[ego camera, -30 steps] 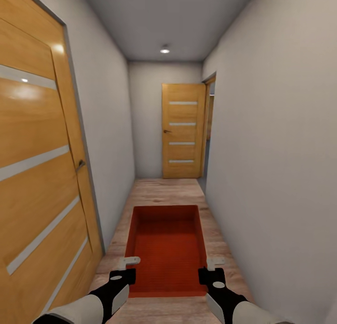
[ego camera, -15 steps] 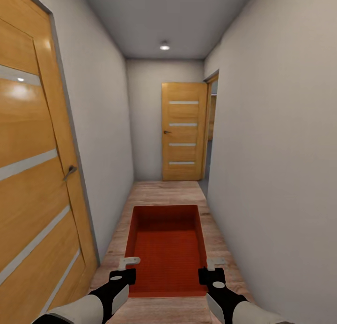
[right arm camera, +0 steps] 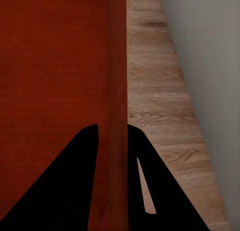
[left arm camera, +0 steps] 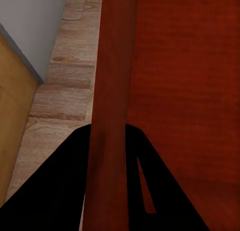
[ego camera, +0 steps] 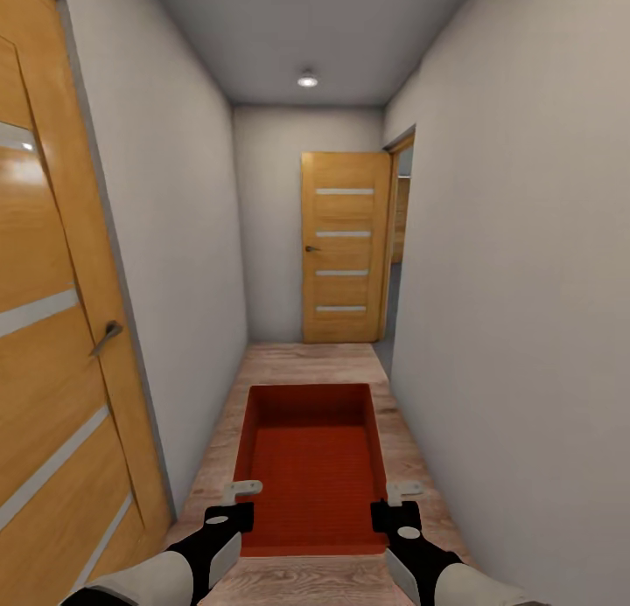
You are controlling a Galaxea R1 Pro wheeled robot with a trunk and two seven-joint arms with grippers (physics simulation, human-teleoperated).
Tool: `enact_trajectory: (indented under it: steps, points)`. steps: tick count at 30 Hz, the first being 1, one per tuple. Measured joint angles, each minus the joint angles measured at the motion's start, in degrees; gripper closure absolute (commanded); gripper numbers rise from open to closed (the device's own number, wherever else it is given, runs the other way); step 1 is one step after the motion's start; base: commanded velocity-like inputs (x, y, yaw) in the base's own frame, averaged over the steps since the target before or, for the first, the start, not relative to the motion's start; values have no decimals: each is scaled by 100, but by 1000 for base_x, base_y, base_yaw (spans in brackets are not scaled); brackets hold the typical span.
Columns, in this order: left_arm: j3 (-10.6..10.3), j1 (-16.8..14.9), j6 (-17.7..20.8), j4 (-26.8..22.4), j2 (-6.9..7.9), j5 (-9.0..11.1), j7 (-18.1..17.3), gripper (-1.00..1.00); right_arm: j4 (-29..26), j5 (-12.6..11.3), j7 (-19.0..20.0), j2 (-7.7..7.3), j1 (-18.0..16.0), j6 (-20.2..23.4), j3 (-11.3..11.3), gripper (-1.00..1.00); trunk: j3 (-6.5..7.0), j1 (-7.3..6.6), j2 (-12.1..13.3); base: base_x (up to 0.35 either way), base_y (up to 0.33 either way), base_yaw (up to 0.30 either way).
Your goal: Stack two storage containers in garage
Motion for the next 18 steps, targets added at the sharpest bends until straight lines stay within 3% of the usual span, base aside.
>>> enact_trajectory:
  steps: [12, 18]
  points:
    - [-4, 0, -6, 0, 0, 0, -1, 100, 0, 1, 0, 0, 2, -9, -4, 100, 0, 0, 0, 322, 0, 1]
    - [0, 0, 1, -1, 0, -1, 2, 100, 1, 0, 1, 0, 0, 0, -1, 100, 0, 0, 0, 322, 0, 125]
